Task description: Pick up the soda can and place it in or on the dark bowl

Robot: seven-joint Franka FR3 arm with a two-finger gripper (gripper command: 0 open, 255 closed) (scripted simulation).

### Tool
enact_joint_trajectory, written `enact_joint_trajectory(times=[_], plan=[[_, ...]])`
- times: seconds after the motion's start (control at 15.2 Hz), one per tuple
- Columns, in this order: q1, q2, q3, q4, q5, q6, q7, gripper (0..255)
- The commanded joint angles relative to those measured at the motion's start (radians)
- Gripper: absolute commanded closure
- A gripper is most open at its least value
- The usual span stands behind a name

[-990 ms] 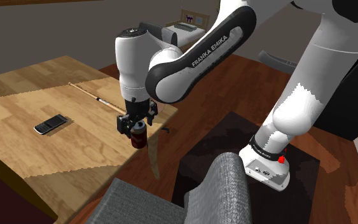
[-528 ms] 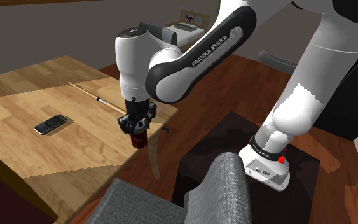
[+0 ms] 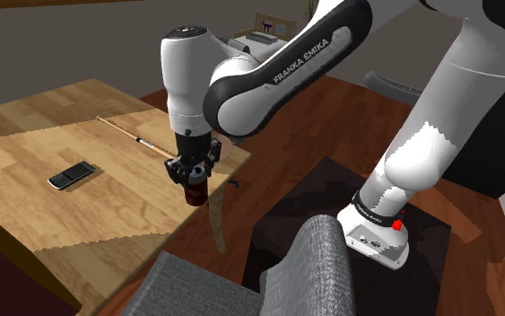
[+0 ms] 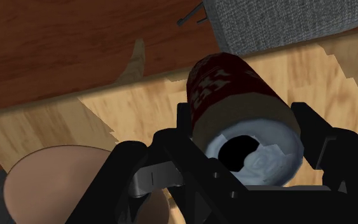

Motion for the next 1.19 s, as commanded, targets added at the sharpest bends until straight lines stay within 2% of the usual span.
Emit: enact_joint_trajectory(times=[0.0, 1.12], plan=[[-0.003, -0.019, 0.000, 0.014, 0.018, -0.029, -0.015, 255], [-0.007, -0.150, -0.019, 0.138, 0.115, -0.254, -0.087, 255]])
